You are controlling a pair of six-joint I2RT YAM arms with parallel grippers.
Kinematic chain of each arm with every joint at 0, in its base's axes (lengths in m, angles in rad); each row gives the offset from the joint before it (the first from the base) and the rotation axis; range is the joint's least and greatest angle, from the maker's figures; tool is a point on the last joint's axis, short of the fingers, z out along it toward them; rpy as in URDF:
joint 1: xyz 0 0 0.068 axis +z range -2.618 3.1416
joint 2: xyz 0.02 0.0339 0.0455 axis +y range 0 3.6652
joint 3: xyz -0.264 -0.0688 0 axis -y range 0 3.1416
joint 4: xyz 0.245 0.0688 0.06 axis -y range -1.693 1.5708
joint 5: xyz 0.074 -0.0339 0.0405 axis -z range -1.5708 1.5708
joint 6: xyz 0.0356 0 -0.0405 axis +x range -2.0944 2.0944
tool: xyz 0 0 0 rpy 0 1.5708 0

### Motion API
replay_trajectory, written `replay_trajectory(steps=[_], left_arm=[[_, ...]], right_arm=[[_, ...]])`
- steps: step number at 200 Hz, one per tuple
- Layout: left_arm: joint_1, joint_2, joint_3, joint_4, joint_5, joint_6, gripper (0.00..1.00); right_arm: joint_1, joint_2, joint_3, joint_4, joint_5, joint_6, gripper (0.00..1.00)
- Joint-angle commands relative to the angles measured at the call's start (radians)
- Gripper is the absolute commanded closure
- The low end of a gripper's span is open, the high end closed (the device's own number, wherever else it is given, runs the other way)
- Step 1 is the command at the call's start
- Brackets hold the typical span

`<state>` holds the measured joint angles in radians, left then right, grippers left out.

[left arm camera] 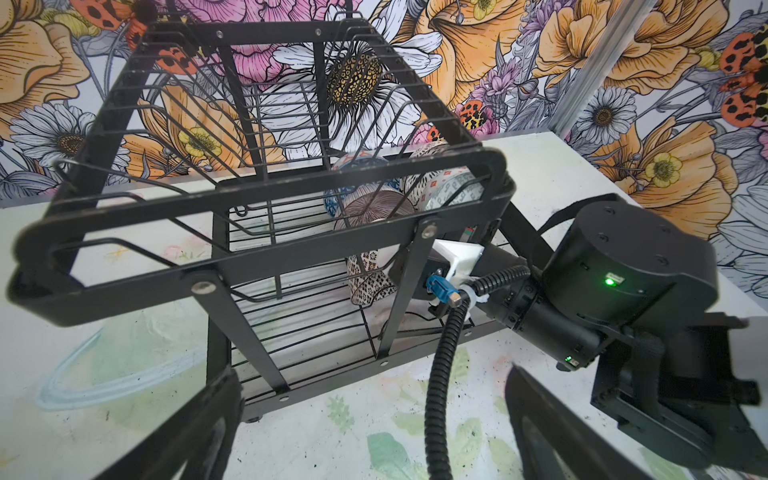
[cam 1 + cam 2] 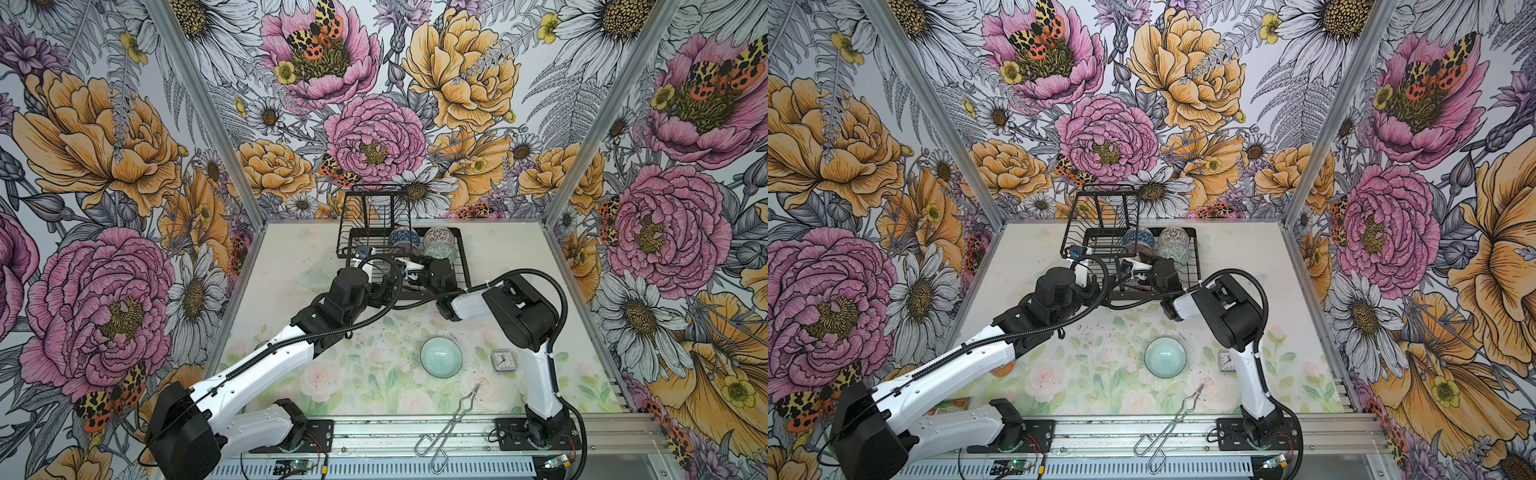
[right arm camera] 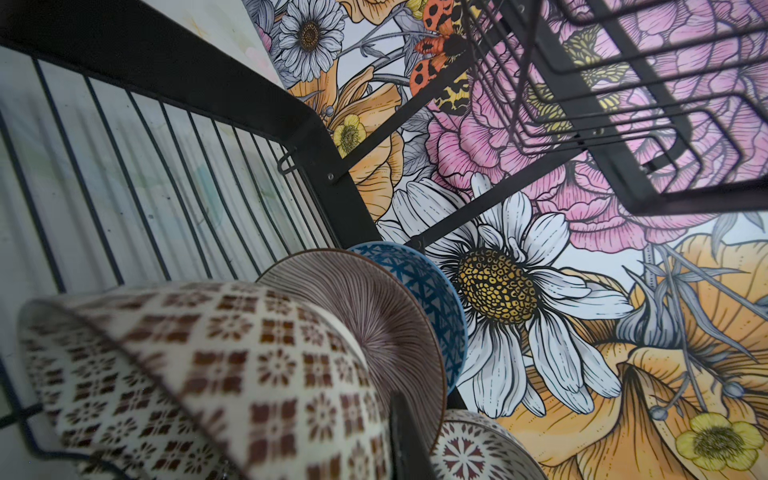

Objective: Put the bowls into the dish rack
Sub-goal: 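Lower the brown bowl into the rack slots beside the striped bowl with the right gripper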

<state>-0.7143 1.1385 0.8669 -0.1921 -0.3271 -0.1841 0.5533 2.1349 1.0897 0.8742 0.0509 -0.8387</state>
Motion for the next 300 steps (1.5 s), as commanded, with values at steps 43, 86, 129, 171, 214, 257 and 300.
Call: replay_trajectory(steps=[43,86,129,171,214,257,300], left_arm=[[0.01,-0.027,-0.02,0.003,0.016,-0.025,0.01],[0.011,-0.036,-0.027,0.001,0.014,-0.028,0.01],[0.012,-0.038,-0.025,0.002,0.017,-0.028,0.01],[0.011,-0.037,-0.021,0.0,0.023,-0.031,0.01],[0.009,-0.041,-0.018,-0.001,0.025,-0.031,0.01],[0.009,-0.045,-0.02,-0.006,0.025,-0.029,0.01],[0.01,-0.053,-0.024,-0.013,0.017,-0.026,0.01]], right_arm=[[0.002,-0.042,0.033,-0.158,0.002,0.015,0.95],[0.002,-0.058,0.036,-0.162,0.021,0.021,0.83],[0.002,-0.078,0.031,-0.164,0.033,0.023,0.78],[0.002,-0.098,0.029,-0.168,0.04,0.017,0.73],[0.002,-0.119,0.018,-0.172,0.042,0.014,0.67],[0.0,-0.158,-0.01,-0.181,0.042,0.013,0.25],[-0.006,-0.228,-0.067,-0.191,0.032,0.02,0.01]])
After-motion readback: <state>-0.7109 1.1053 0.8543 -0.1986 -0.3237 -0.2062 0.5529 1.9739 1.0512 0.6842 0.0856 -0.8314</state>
